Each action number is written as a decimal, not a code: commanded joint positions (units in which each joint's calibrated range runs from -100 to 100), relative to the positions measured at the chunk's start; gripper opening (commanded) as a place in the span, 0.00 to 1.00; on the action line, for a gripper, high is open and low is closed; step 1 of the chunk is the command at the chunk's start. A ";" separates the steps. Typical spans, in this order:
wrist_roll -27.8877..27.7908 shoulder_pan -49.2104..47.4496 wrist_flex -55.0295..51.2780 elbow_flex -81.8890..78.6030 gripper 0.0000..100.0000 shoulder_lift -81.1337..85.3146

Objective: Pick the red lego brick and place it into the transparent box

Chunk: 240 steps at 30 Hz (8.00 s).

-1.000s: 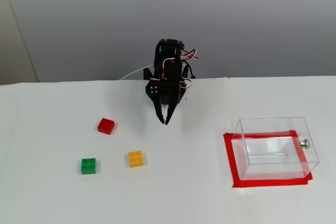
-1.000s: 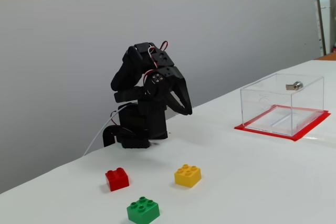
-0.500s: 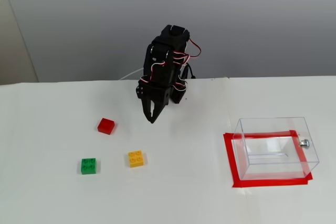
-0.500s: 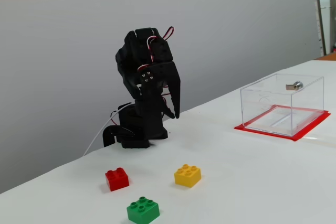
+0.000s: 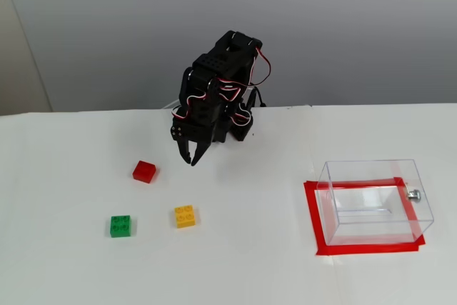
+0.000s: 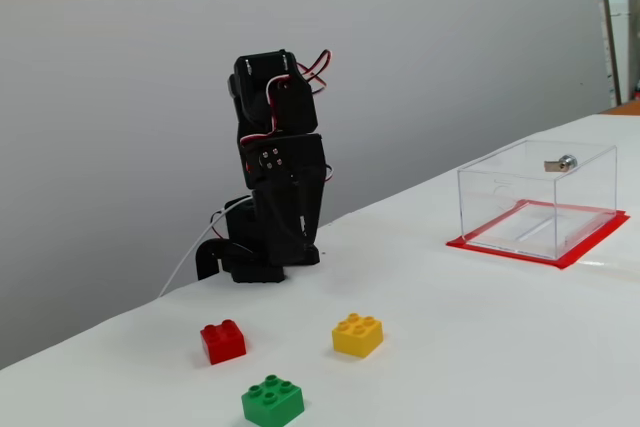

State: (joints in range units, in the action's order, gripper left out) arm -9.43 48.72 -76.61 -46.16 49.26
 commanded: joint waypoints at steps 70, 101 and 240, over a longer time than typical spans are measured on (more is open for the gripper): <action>-12.96 26.22 19.25 3.67 0.37 -28.77; -11.66 25.77 27.35 -1.04 0.37 -35.47; 11.62 -92.38 -5.20 57.01 0.08 -26.82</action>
State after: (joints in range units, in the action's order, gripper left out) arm 2.20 -43.06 -82.60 6.71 24.14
